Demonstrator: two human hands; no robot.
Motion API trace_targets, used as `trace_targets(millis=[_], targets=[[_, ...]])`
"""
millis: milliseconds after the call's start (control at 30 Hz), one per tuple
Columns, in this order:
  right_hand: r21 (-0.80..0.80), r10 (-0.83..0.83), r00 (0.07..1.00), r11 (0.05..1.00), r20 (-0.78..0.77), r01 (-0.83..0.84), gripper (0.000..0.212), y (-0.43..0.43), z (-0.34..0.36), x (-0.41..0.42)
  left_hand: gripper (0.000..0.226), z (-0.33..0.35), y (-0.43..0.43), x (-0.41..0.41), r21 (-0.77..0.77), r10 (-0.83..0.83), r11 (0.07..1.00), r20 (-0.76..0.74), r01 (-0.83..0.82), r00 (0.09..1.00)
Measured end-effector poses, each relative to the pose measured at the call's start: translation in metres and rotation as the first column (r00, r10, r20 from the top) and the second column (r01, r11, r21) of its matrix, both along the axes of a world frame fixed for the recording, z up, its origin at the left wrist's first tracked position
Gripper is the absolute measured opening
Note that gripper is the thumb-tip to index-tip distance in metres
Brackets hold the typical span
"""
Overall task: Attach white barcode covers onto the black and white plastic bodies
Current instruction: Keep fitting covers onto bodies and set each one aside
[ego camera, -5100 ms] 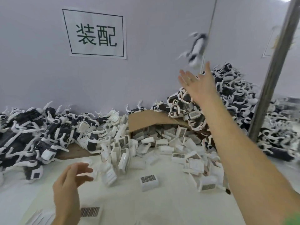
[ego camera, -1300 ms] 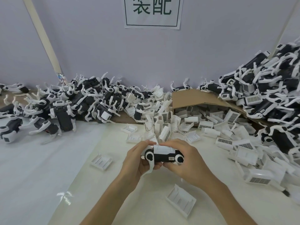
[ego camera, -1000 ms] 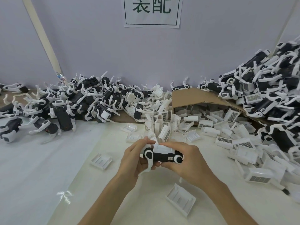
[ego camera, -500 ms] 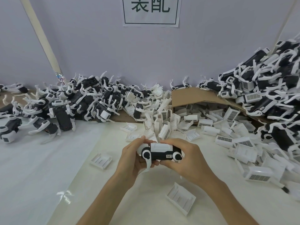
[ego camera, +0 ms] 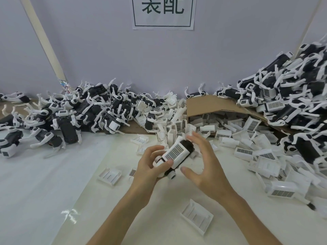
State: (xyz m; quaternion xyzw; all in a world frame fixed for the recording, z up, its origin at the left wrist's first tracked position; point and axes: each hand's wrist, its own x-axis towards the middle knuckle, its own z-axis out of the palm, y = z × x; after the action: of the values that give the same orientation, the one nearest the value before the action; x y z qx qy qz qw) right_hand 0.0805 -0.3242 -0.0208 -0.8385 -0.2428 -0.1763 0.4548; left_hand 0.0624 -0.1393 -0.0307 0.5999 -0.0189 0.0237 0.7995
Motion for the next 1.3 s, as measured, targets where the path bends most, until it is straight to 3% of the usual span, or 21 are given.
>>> trace_targets(millis=[67,133,333,467,633,967,1100,1300], targets=[[0.143,-0.012,0.996,0.989,-0.084,0.024,0.070,0.000,0.004,-0.001,0.053,-0.001,0.000,0.000,0.044,0.007,0.999,0.040,-0.009,0.999],[0.179,-0.014,0.990,0.983,-0.142,0.040,0.071,-0.002,0.005,0.001,0.056,0.000,0.001,-0.001,0.131,0.010,0.991,0.111,-0.025,0.994],[0.014,0.045,0.996,0.999,-0.071,-0.045,0.082,-0.005,-0.003,0.006,0.059,-0.001,-0.001,-0.004,0.372,-0.062,0.925,0.336,-0.072,0.940],[-0.127,0.044,0.996,0.991,0.080,-0.034,0.072,-0.007,-0.004,0.009,0.054,-0.007,-0.001,-0.003,0.542,-0.138,0.830,0.427,-0.131,0.894],[-0.145,0.027,0.991,0.989,0.133,-0.007,0.055,-0.012,-0.004,0.010,0.055,-0.009,-0.001,-0.004,0.672,-0.212,0.707,0.500,-0.222,0.839],[-0.119,-0.047,0.991,0.991,0.127,0.062,0.047,-0.006,-0.006,0.005,0.056,-0.010,0.003,-0.001,0.714,-0.222,0.668,0.461,-0.211,0.860],[-0.114,-0.100,0.983,0.987,0.154,0.118,0.063,-0.004,-0.007,0.004,0.063,-0.010,0.001,-0.002,0.696,-0.202,0.672,0.501,-0.253,0.842],[-0.115,-0.134,0.990,0.984,0.050,0.139,0.063,-0.005,-0.007,0.003,0.061,-0.010,0.002,-0.003,0.672,-0.173,0.686,0.524,-0.280,0.834]])
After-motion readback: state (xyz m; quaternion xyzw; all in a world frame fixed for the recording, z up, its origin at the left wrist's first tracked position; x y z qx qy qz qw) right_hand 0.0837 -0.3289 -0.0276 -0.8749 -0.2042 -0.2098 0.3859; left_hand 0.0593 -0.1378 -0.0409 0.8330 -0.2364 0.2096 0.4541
